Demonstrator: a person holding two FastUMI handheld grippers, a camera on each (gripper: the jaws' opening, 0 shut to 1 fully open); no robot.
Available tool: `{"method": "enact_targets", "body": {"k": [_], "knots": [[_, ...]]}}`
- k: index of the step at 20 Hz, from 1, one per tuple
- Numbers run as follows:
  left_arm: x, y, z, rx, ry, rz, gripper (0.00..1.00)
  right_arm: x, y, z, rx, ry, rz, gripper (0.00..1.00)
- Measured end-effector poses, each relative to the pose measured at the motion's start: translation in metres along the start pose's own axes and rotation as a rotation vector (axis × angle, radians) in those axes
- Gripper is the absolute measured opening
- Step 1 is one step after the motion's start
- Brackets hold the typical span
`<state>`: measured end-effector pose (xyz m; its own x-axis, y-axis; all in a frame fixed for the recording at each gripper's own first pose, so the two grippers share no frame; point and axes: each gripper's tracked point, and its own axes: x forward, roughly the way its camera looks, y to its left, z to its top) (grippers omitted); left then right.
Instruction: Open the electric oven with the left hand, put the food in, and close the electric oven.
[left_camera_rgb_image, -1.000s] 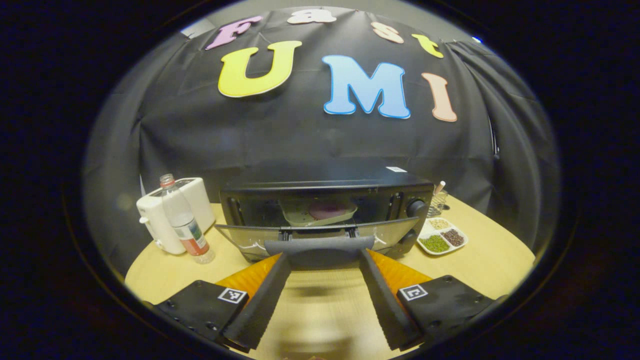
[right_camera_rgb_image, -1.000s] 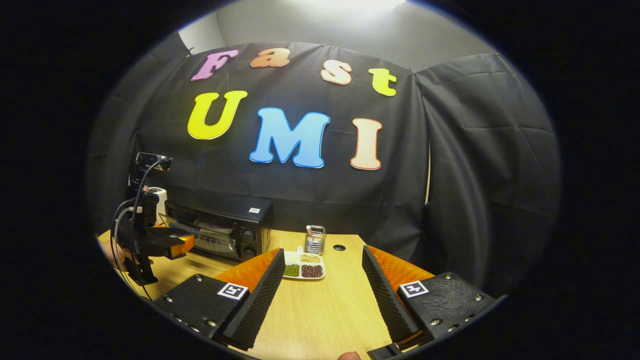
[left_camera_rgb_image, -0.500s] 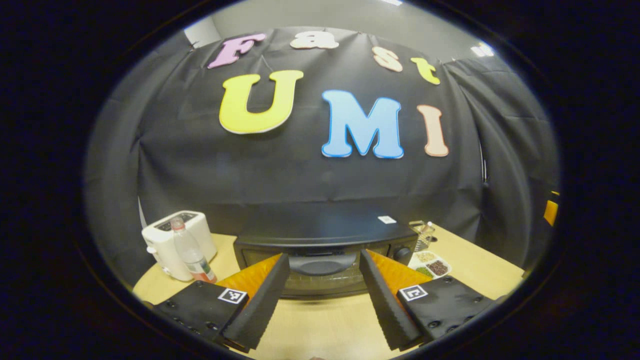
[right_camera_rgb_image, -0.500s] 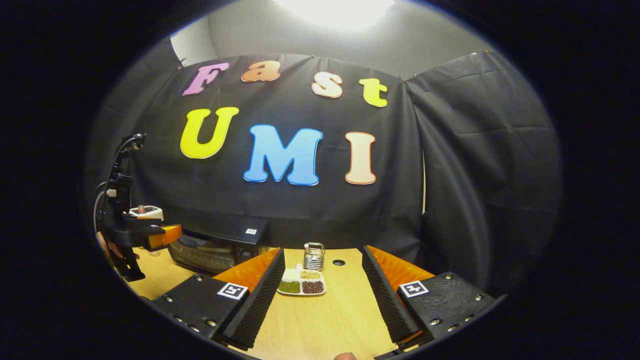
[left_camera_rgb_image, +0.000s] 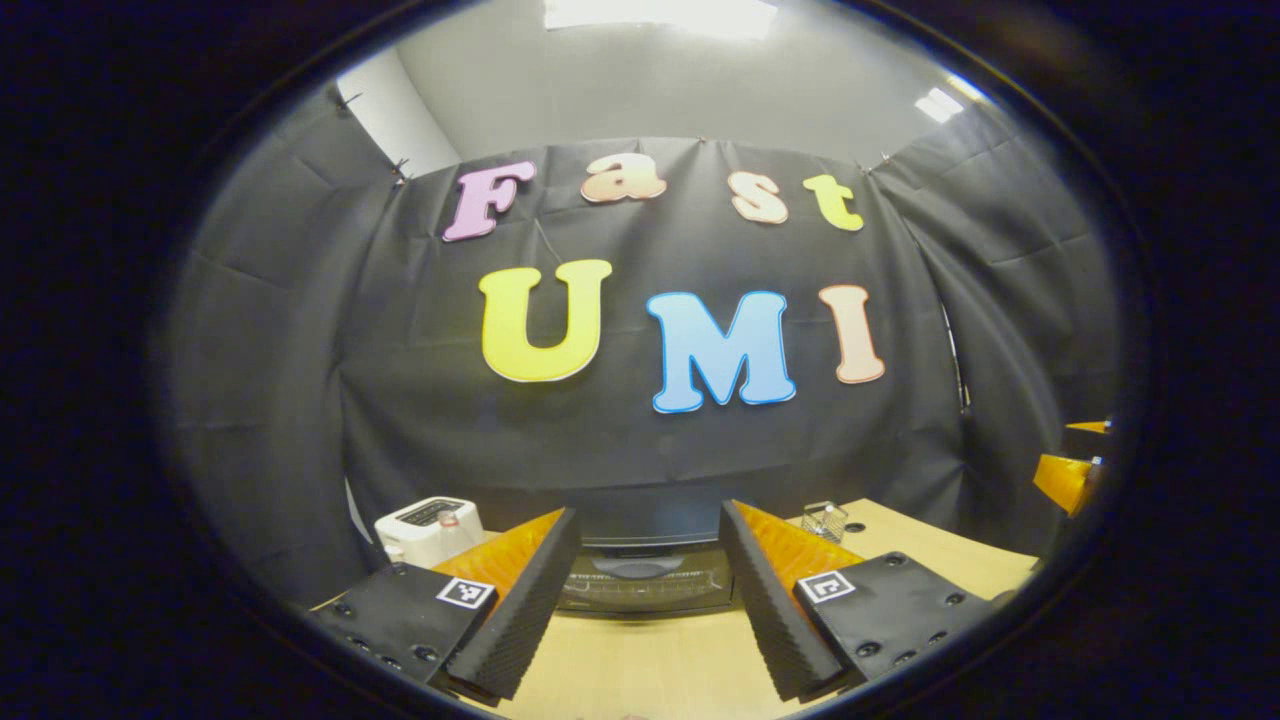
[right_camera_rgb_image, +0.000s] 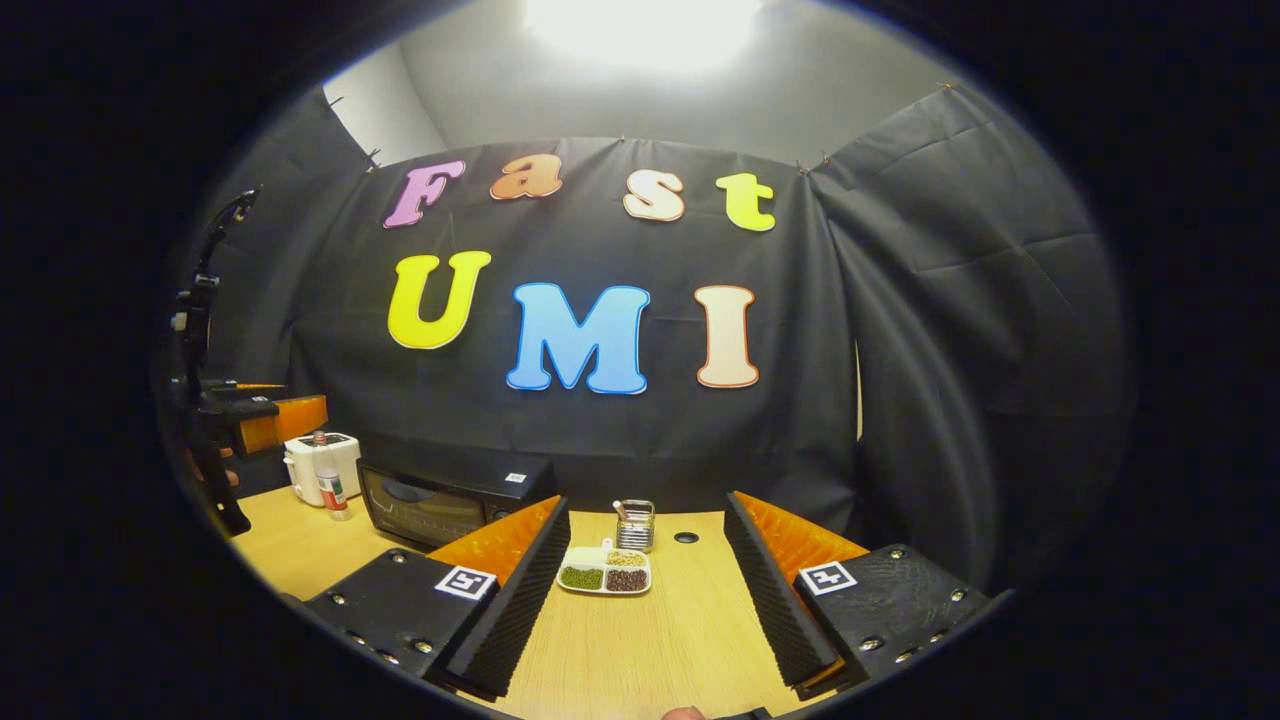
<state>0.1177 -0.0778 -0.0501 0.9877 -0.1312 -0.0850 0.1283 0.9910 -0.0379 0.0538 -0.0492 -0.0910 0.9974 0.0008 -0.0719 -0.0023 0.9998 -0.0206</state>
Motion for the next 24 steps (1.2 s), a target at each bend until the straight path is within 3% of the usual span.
{"method": "enact_targets", "body": {"k": [1, 4, 9, 16, 24], "knots": [[-0.014, -0.002, 0.004, 0.005, 0.000, 0.012, 0.91, -0.006, -0.005, 0.001, -0.003, -0.002, 0.012, 0.95], [-0.055, -0.004, 0.019, 0.014, -0.014, 0.042, 0.98, -0.022, -0.008, 0.010, 0.003, -0.005, 0.053, 0.95], [-0.095, 0.007, 0.047, -0.020, -0.040, 0.064, 0.99, -0.039, 0.003, 0.031, 0.060, -0.036, 0.064, 0.95], [-0.120, 0.048, 0.068, 0.011, -0.083, 0.072, 0.98, -0.048, 0.036, 0.059, 0.074, -0.073, 0.049, 0.95], [-0.139, 0.059, 0.069, 0.027, -0.100, 0.053, 0.99, -0.069, 0.068, 0.064, 0.047, -0.071, 0.082, 0.95]]}}
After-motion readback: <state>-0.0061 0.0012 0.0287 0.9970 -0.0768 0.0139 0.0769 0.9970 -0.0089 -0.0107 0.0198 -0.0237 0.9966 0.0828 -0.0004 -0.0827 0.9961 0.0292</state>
